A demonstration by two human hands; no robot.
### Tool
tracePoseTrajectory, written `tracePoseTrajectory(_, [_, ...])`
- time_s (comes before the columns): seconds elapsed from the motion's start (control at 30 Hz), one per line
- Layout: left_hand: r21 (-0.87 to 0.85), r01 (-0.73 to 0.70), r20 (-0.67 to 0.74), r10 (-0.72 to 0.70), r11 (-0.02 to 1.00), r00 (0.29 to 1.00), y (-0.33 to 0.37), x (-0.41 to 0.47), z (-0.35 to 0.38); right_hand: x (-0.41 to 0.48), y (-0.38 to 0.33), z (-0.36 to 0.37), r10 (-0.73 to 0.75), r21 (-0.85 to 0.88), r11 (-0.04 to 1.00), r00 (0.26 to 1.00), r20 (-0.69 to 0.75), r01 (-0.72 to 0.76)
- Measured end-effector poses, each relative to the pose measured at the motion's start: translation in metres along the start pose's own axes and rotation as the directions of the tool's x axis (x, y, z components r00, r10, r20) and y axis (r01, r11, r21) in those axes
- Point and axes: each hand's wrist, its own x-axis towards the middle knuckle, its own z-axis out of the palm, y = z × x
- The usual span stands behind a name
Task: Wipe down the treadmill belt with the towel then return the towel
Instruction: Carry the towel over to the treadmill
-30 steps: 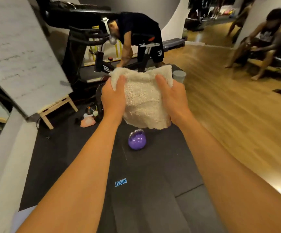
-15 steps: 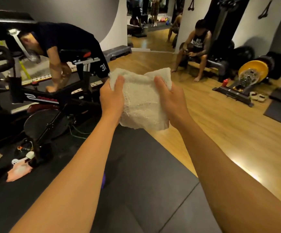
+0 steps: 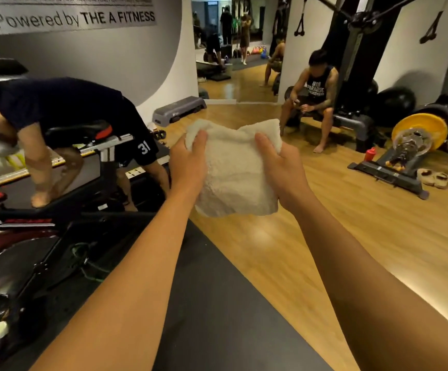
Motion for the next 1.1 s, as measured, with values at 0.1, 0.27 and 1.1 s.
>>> tracePoseTrajectory(0.1, [-0.037, 0.002, -0.033, -0.003, 0.999, 0.999, -0.012, 0.060, 0.040, 0.077, 0.011, 0.001, 0.014, -0.005, 1.000, 1.000, 0.026, -0.014])
tracePoseTrajectory(0.27, [-0.028, 0.014, -0.051, -0.016, 1.000, 0.999, -0.044, 0.157, 0.098, 0.193, 0.049, 0.013, -0.002, -0.009, 1.000, 0.997, 0.073, 0.003])
tracePoseTrajectory(1.1, [0.030, 0.055, -0.133, -0.051, 0.998, 0.990, -0.192, 0.691, 0.421, 0.831, 0.213, 0.052, 0.062, 0.030, 0.997, 0.984, 0.166, -0.068])
